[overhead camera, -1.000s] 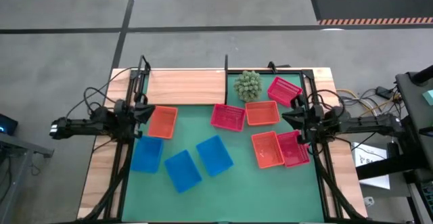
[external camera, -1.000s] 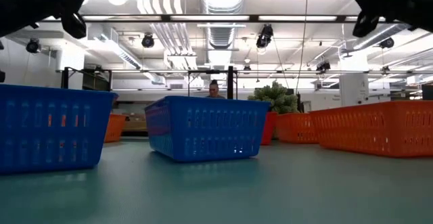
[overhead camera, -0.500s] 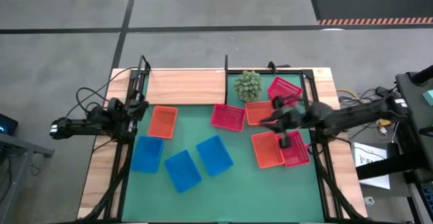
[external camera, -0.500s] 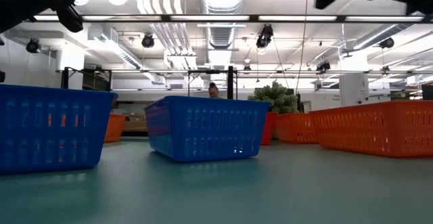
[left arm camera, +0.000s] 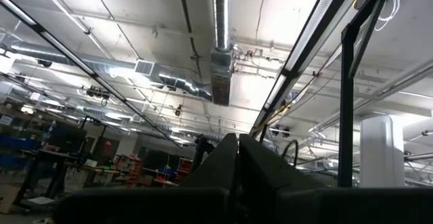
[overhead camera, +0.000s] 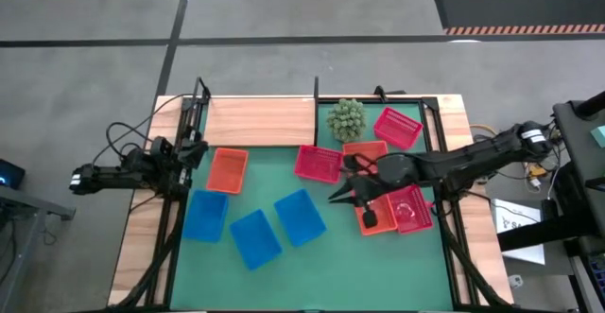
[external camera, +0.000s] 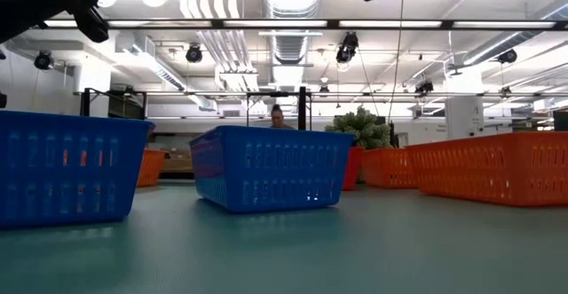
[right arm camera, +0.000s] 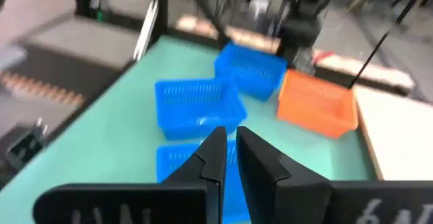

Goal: Stack baskets on shelf by color
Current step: Put the right blue bin on the shelf

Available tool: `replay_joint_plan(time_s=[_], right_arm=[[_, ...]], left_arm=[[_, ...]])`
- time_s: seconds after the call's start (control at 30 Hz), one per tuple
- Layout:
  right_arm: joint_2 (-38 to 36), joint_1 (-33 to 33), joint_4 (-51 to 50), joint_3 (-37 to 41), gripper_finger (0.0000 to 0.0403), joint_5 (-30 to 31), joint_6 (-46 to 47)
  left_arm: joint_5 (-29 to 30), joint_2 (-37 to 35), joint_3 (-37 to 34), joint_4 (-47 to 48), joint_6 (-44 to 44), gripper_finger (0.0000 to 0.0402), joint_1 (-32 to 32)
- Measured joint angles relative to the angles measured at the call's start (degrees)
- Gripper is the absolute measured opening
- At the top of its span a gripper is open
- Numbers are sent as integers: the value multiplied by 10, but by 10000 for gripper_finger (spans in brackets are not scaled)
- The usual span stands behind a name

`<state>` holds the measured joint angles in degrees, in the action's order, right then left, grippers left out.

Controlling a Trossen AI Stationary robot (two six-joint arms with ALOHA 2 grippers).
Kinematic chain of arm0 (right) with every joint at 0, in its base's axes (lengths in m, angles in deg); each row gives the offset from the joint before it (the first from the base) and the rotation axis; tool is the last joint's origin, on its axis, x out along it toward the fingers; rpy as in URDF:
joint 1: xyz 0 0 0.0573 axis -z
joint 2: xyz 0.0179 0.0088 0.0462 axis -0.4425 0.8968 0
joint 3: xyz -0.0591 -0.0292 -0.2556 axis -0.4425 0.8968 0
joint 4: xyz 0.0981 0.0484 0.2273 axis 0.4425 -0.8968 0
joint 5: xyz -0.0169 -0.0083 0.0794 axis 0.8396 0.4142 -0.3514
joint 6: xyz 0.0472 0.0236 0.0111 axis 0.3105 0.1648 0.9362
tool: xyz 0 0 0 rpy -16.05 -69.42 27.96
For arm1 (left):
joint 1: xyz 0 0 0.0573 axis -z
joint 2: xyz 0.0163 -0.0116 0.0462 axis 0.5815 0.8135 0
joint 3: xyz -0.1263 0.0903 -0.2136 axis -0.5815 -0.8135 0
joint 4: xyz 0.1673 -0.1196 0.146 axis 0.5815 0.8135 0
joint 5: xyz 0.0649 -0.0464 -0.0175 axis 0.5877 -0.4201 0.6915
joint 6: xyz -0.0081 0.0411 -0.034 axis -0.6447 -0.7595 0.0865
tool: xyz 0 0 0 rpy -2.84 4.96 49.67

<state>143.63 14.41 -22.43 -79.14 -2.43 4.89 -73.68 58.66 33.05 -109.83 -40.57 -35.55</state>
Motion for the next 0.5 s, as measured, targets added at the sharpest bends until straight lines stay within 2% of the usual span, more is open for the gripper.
replay_joint_plan(time_s=[0.23, 0.4, 0.5], right_arm=[[86, -16, -198, -140, 28, 1, -25], [148, -26, -310, -214, 30, -4, -19], [182, -34, -335, -244, 43, -4, -10]], left_arm=[[14, -3, -1, -119, -45, 0, 0], [15, 0, -2, -110, -58, 0, 0], [15, 3, -2, -110, -58, 0, 0]])
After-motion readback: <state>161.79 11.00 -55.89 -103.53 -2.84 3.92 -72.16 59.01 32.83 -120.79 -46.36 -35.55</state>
